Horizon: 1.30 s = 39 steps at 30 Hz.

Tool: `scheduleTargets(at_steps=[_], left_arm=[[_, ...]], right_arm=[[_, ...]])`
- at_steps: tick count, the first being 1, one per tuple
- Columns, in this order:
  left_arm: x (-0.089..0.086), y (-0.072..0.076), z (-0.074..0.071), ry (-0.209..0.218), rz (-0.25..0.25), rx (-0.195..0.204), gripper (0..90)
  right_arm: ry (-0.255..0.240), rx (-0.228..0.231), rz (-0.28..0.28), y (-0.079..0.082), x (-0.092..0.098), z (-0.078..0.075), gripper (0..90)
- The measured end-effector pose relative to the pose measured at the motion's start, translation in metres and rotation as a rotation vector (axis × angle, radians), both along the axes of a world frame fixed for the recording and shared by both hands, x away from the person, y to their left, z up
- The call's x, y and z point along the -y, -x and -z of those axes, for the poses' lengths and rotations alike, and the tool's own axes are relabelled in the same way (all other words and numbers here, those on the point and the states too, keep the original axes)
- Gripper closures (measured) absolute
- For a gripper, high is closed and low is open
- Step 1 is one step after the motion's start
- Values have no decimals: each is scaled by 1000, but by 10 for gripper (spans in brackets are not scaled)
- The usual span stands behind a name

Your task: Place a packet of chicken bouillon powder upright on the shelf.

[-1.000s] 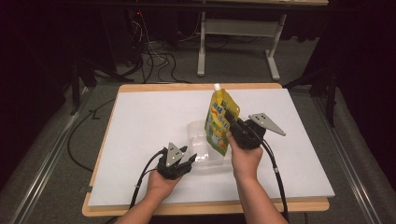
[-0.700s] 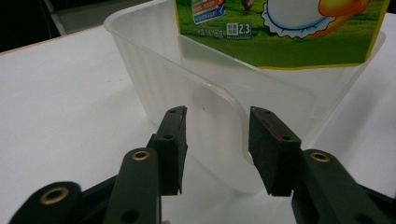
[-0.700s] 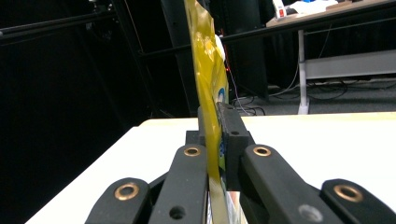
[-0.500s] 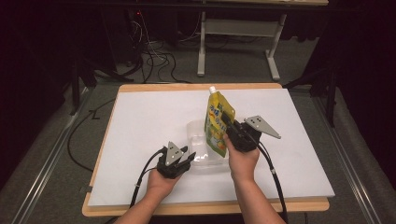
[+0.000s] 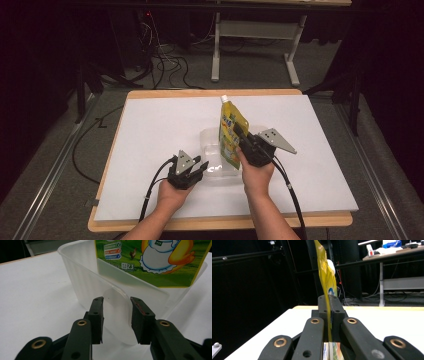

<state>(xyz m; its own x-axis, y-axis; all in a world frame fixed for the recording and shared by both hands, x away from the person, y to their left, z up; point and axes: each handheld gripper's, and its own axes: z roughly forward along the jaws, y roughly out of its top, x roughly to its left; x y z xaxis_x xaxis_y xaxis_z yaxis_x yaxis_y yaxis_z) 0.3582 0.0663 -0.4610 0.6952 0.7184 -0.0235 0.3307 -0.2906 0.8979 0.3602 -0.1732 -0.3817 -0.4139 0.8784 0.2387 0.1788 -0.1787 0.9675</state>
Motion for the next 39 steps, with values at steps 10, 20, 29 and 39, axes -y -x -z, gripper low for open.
scheduleTargets(at_steps=[10, 20, 29, 39], left_arm=[[-2, -3, -1, -1, -8, -6, 669], [-2, -3, -1, -4, -4, -6, 670], [-1, -2, -1, -10, -9, 0, 663], [-3, -2, -3, -5, -10, 3, 656]], right_arm=[[-13, 27, -18, -4, -2, 7, 900], [17, 23, -24, 0, -2, 16, 900], [68, -17, -55, 7, 0, 19, 882], [129, -24, -76, 15, -2, 26, 889]])
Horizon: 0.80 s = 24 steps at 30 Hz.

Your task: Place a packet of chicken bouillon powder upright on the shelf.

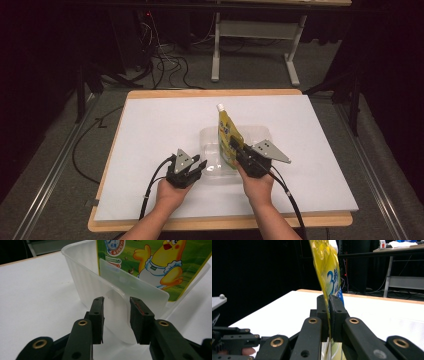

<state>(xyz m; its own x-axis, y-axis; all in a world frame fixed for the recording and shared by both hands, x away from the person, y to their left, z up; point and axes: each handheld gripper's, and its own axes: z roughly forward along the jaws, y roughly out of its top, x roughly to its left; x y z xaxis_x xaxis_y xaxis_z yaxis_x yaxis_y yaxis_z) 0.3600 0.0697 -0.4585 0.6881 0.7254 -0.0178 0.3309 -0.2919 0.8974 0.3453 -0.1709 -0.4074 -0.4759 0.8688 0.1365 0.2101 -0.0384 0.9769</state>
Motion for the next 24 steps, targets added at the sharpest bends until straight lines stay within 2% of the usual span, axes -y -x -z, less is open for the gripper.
scheduleTargets(at_steps=[6, 9, 16, 20, 24], left_arm=[[-1, 0, -1, 6, 1, -2, 609], [-2, -1, -2, 6, 0, -5, 584], [-3, 1, -6, 7, 0, 9, 560], [-4, 2, -8, 15, 2, 10, 550], [-6, 4, -10, 30, 11, 10, 537]], right_arm=[[15, -2, -1, 0, 0, 0, 861], [27, -19, -8, -1, -1, 0, 771], [61, -18, -44, -2, -4, -4, 595], [79, -12, -62, -1, -6, -8, 527], [73, -25, -86, -1, -7, -12, 458]])
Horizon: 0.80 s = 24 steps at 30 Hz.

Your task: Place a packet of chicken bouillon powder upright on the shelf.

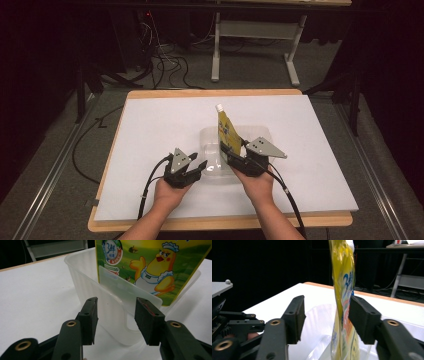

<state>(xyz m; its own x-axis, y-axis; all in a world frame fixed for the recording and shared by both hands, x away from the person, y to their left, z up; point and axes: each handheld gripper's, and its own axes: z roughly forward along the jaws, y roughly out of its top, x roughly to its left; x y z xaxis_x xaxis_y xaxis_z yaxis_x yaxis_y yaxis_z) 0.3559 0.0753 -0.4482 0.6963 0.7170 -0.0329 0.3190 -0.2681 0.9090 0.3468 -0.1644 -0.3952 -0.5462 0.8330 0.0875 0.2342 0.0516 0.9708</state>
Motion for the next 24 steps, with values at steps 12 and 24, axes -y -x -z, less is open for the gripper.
scheduleTargets(at_steps=[12, 24], left_arm=[[-11, 7, -10, -23, 26, 13, 476], [-56, -5, -16, -21, -96, 26, 445]], right_arm=[[8, -2, -37, 10, 10, -8, 283], [19, 13, -15, 39, 77, -13, 290]])
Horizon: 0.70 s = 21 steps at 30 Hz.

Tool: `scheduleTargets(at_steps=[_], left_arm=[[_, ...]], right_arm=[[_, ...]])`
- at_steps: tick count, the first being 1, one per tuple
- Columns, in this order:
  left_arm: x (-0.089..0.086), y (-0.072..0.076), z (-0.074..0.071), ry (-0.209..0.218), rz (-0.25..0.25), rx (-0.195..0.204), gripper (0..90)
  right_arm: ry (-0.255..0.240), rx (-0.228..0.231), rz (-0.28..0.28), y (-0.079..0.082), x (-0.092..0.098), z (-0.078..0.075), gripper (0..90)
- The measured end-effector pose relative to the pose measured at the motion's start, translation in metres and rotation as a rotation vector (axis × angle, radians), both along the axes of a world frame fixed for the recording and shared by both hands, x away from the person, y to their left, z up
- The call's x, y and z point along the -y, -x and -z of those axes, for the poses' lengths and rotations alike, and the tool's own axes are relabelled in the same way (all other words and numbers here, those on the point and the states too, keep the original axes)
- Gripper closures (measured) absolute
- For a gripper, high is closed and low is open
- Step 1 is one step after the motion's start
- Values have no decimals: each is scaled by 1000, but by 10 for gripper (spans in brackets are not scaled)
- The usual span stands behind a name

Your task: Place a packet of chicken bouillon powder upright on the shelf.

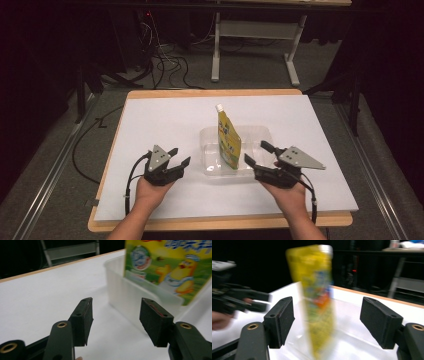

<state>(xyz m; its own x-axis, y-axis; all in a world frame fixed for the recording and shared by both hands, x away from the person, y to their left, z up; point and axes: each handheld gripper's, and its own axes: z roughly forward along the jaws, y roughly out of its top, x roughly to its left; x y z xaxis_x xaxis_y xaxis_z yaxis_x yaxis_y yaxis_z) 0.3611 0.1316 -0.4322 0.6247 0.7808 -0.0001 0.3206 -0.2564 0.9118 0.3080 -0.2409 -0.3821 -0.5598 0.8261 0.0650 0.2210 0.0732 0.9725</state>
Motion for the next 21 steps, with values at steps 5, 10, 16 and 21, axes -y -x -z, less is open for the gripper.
scheduleTargets(at_steps=[5, 10, 16, 21], left_arm=[[-36, -16, 5, 3, -117, -44, 428], [-57, -23, 13, 71, -192, -116, 427], [-44, -20, 16, 17, -166, -114, 425], [-39, -18, 15, 21, -139, -109, 446]], right_arm=[[32, -34, 189, -8, 67, 16, 330], [12, -77, 339, -1, 125, 46, 360], [-17, -106, 360, -2, 140, 56, 381], [-16, -107, 360, -3, 138, 56, 383]])
